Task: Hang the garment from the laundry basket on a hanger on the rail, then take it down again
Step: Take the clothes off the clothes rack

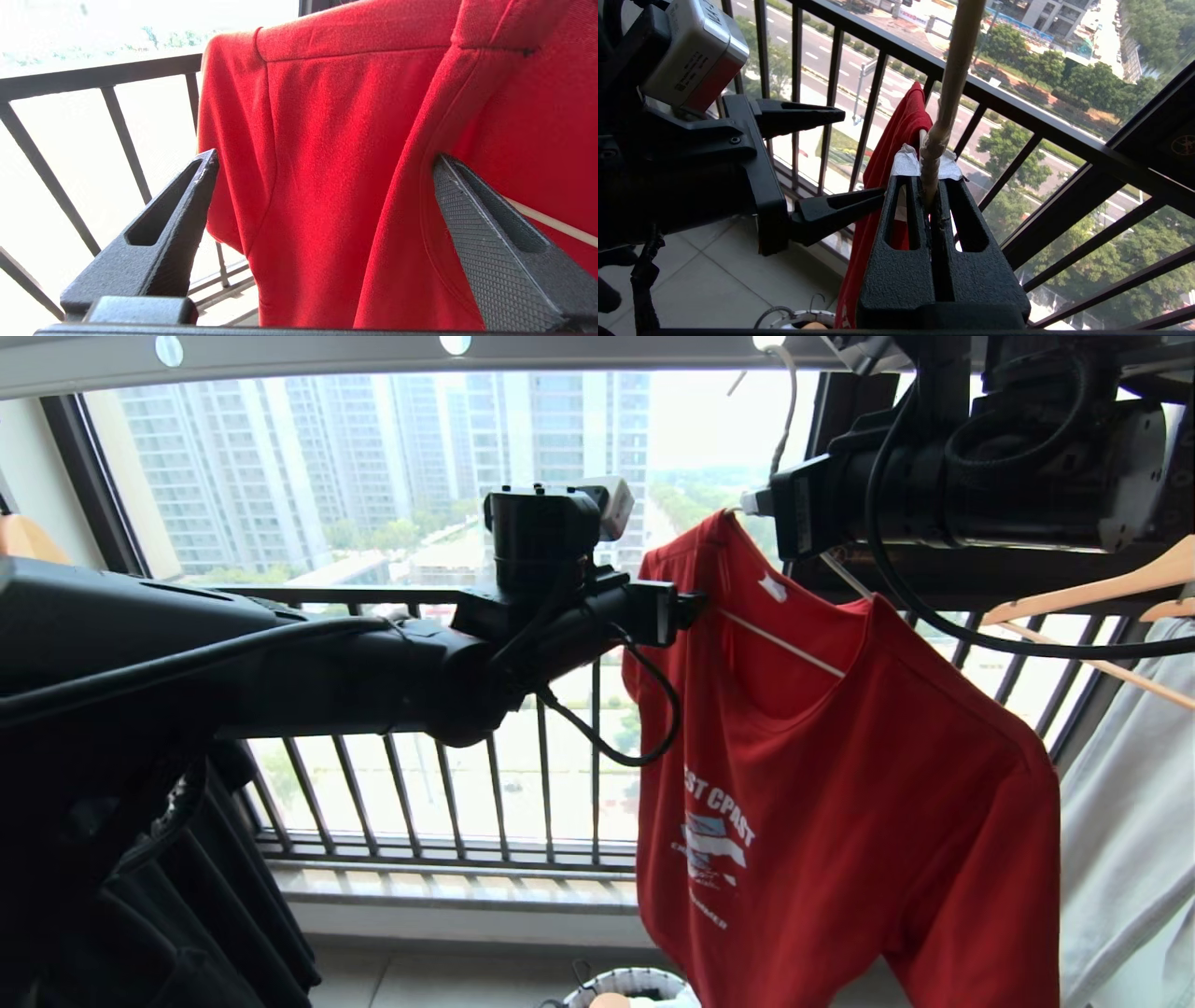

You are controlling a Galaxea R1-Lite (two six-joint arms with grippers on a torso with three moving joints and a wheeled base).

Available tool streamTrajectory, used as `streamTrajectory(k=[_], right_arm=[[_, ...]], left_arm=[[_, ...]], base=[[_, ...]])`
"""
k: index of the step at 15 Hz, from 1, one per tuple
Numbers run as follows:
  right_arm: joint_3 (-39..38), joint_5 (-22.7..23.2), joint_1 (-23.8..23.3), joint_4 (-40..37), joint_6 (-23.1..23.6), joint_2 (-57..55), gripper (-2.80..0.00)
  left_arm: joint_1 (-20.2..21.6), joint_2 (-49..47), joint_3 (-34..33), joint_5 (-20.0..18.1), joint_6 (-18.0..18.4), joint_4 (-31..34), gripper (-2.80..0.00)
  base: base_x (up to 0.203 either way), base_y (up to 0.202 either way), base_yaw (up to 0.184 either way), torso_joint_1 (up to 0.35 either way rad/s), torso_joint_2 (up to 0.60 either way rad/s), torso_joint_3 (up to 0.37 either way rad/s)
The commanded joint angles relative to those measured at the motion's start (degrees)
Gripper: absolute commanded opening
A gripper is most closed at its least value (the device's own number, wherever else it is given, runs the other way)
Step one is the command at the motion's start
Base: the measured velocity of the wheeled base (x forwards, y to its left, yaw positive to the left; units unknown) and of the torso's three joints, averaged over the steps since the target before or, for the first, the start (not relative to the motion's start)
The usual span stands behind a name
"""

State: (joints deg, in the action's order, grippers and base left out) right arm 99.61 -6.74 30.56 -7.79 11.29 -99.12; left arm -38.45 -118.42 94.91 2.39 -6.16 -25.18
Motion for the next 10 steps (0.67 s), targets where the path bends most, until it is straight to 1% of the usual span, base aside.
streamTrajectory(k=[1, 3, 4, 6, 7, 9, 10], right_arm=[[0.1, 0.0, -0.1, -0.1, 0.1, 0.3, -2.80], [0.1, 0.0, 0.0, -0.1, 0.1, 0.3, -2.80], [0.2, 0.0, 0.0, -0.1, 0.1, 0.2, -2.80], [0.2, 0.0, -0.1, -0.1, 0.1, 0.1, -2.80], [0.2, 0.0, 0.0, -0.1, 0.2, 0.1, -2.80], [0.2, 0.0, 0.0, -0.1, 0.2, 0.1, -2.80], [0.2, 0.0, 0.0, -0.1, 0.1, 0.1, -2.80]], left_arm=[[0.0, -2.7, 3.1, 1.5, 0.3, -0.2, 0.00], [0.0, -1.6, 2.3, 1.5, 0.1, -0.2, 0.00], [-0.2, -0.6, 0.8, 1.4, -0.1, -0.2, 0.00], [-1.1, 2.9, -4.3, 1.0, -0.3, -0.2, 0.00], [-2.0, 3.5, -5.0, 1.0, -0.3, -0.3, 0.00], [-2.2, 3.1, -2.9, 1.0, -0.3, -0.3, 0.00], [-2.3, 2.1, -0.5, 1.0, -0.3, -0.2, 0.00]], base=[[0.000, 0.000, 0.000, 0.000, 0.00, 0.000], [0.000, 0.000, 0.000, 0.000, 0.00, 0.000], [0.000, 0.000, 0.000, 0.000, 0.00, 0.000], [0.000, 0.000, 0.000, 0.000, 0.00, 0.000], [0.000, 0.000, 0.000, 0.000, 0.00, 0.000], [0.000, 0.000, 0.000, 0.000, 0.00, 0.000], [0.000, 0.000, 0.000, 0.000, 0.00, 0.000]])
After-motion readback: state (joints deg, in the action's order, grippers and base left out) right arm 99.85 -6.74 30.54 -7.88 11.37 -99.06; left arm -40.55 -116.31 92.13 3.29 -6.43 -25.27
